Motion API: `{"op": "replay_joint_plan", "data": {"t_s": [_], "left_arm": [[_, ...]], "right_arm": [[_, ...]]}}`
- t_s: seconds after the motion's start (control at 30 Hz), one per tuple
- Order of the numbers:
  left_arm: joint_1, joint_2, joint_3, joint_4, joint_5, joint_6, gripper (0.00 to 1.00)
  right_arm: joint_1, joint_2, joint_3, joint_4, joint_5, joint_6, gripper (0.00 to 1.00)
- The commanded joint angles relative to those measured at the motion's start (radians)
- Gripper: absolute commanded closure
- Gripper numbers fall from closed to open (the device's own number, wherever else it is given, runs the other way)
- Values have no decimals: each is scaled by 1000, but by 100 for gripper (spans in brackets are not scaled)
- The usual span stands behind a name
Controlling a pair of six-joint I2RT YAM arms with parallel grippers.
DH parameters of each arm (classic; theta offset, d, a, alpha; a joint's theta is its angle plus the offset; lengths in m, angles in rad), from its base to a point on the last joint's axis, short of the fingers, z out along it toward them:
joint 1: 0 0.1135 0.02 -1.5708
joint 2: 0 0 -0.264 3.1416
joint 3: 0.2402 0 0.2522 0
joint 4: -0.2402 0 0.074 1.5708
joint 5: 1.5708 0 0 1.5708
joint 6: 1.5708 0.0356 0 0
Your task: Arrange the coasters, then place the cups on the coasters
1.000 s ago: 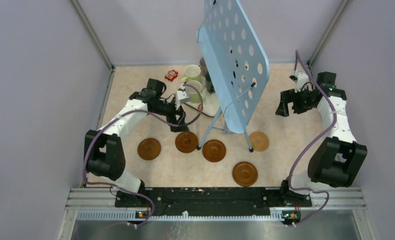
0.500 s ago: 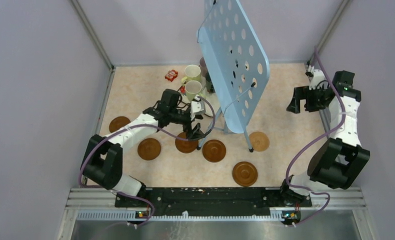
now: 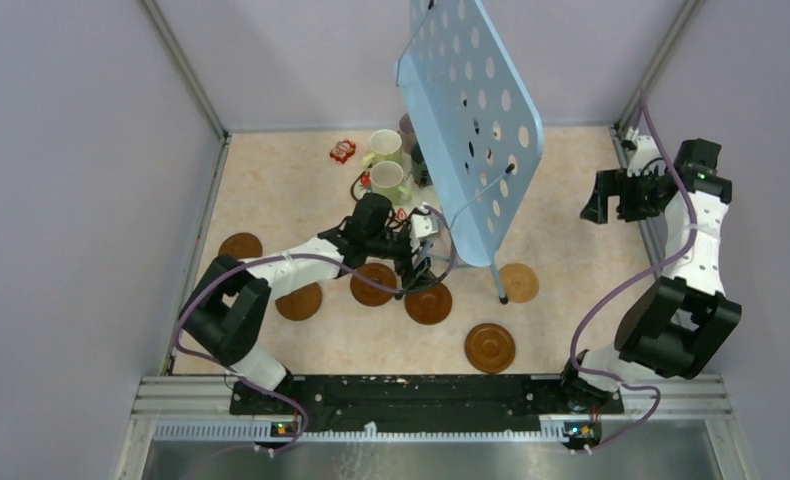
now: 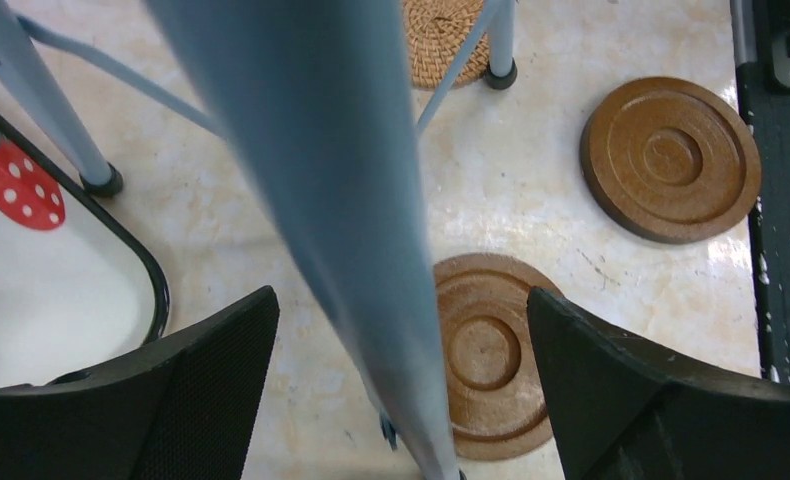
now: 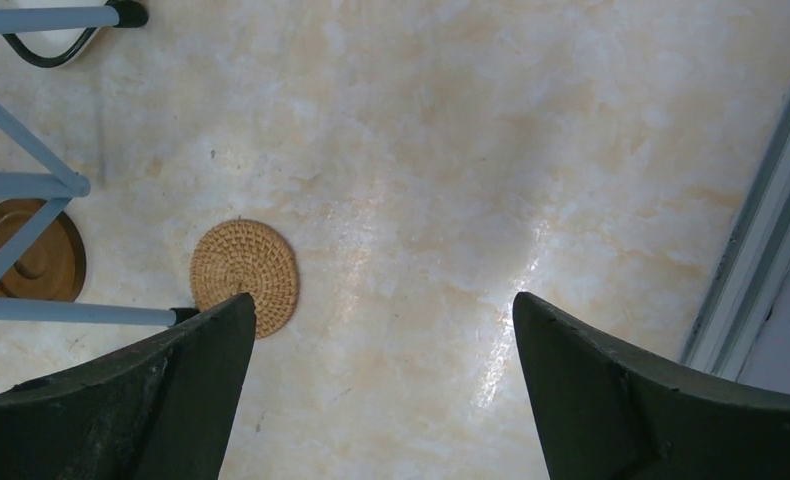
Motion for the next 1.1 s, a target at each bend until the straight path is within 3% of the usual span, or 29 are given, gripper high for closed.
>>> {"op": "replay_joint_plan", "data": {"t_s": [0.0, 0.37, 1.07], "left_arm": [[-50, 32, -1, 153, -54, -60, 1], [-144, 131, 54, 245, -137, -171, 4], [-221, 392, 314, 338, -255, -313, 6]], "right_arm": [[-23, 8, 50, -9, -22, -20, 2], [-63, 11, 50, -25, -23, -53, 2], [-133, 46, 123, -84, -39, -96, 2]]}}
